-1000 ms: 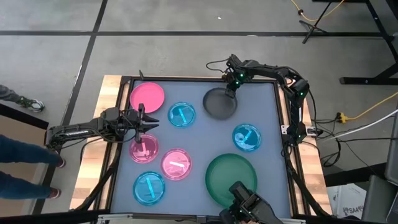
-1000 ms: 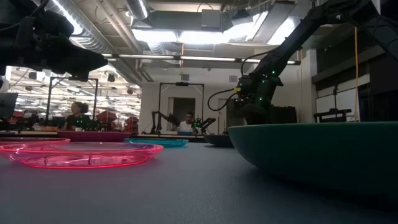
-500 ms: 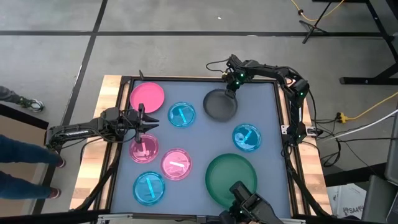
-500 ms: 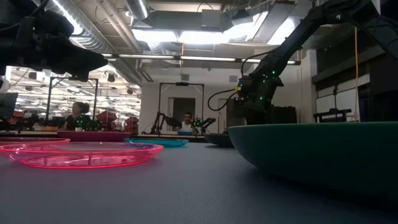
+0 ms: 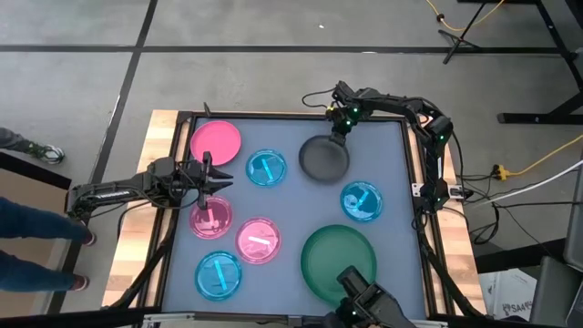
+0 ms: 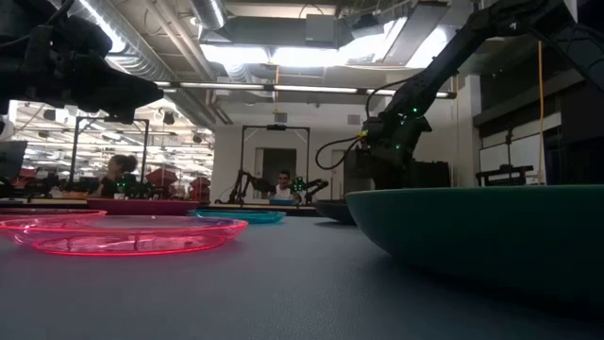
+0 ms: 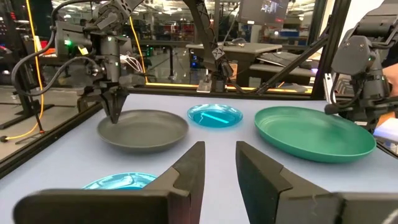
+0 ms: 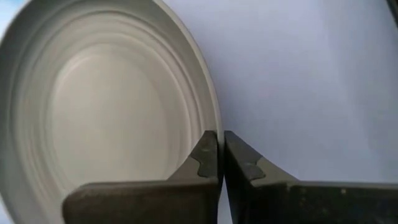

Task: Stack plastic plates
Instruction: Stack the black plate on top of the green plate

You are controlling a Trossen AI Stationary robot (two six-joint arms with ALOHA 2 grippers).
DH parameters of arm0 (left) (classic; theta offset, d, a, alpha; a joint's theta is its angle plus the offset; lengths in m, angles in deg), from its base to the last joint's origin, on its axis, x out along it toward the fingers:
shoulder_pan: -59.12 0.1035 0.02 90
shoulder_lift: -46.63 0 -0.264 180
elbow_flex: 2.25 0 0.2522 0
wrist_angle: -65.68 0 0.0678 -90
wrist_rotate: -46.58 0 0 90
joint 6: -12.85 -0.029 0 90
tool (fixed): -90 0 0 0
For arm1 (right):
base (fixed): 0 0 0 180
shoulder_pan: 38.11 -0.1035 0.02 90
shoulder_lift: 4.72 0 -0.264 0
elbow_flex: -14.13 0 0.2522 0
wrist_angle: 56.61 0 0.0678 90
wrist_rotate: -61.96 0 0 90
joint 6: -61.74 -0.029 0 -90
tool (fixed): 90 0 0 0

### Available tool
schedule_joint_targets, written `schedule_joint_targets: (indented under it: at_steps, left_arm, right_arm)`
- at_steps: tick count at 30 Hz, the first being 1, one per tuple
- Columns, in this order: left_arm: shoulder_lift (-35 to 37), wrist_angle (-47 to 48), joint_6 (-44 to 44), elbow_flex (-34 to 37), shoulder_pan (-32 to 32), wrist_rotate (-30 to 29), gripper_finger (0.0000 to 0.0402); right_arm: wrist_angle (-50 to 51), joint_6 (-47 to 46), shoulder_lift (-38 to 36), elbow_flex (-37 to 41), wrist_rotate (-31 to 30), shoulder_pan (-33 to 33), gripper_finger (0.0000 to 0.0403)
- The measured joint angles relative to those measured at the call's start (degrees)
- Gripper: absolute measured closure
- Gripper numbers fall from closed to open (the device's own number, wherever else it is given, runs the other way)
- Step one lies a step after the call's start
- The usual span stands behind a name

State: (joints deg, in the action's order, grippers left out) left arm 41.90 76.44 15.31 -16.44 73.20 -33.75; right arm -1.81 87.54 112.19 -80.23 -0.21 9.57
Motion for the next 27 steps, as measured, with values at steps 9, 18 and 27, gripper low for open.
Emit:
schedule_joint_targets:
  at_steps: [9, 18, 27]
  left_arm:
    - [-0.01, 0.0, 0.04, 0.0, 0.0, 0.0, 0.0318]
    - [0.0, 0.01, 0.07, 0.0, -0.01, 0.0, 0.0318]
    - [-0.02, 0.01, 0.11, 0.0, -0.02, 0.0, 0.0318]
  right_arm:
    - [3.14, 0.13, 0.0, -0.93, 2.64, -0.02, 0.0402]
    - [13.82, 3.39, 0.0, -8.65, 3.22, -0.04, 0.0402]
    - [25.75, 5.73, 0.0, -18.28, 3.24, -0.09, 0.0403]
